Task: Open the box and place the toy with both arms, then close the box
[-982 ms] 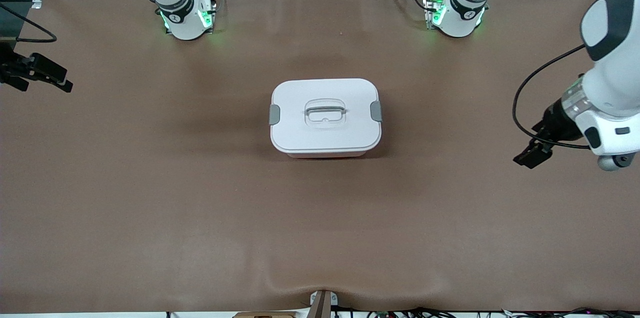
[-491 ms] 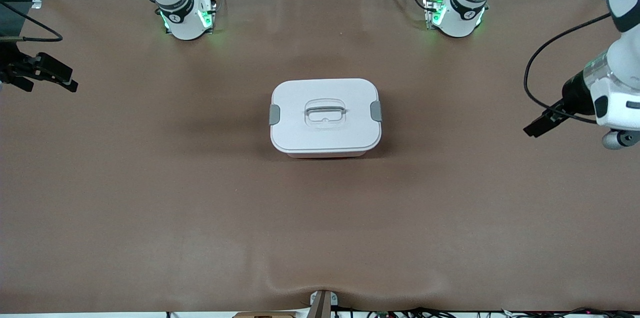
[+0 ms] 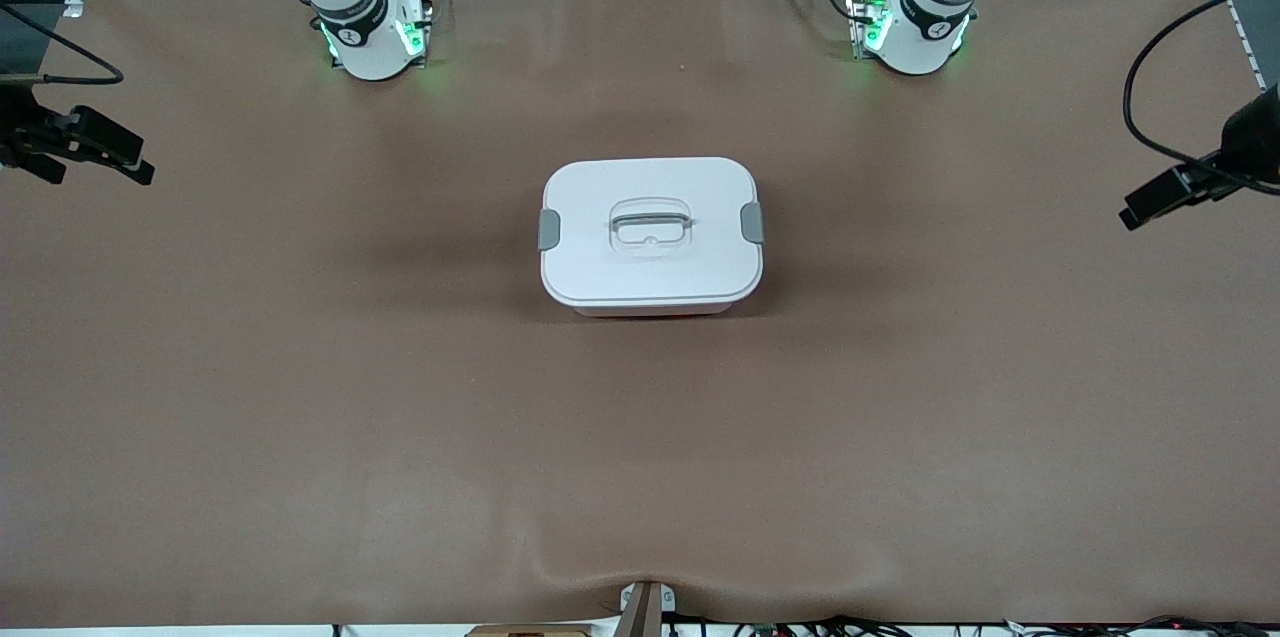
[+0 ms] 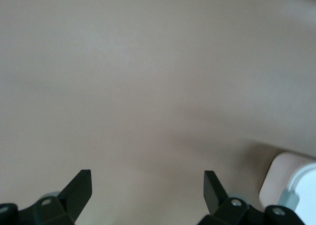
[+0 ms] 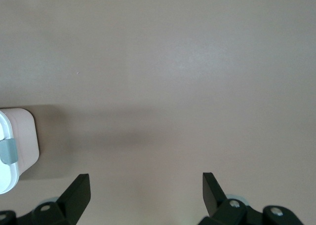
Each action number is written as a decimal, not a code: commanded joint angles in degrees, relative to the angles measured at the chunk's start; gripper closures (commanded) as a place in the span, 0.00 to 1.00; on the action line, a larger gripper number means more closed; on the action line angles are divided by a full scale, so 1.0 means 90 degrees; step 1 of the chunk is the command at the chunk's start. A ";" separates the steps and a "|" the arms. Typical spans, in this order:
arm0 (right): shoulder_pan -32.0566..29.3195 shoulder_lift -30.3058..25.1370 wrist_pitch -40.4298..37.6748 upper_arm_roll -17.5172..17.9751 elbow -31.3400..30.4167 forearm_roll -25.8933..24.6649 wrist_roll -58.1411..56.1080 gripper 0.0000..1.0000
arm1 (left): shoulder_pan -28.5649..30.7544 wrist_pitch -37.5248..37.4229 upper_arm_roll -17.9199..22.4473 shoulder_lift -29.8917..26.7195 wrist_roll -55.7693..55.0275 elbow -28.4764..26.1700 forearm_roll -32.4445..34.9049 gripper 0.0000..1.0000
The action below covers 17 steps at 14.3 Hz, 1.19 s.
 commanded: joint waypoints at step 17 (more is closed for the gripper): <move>-0.0060 0.0108 -0.0038 0.0016 0.0150 -0.0026 -0.0051 0.00 | -0.0177 -0.0540 0.0377 -0.0684 0.1595 -0.0449 -0.0341 0.00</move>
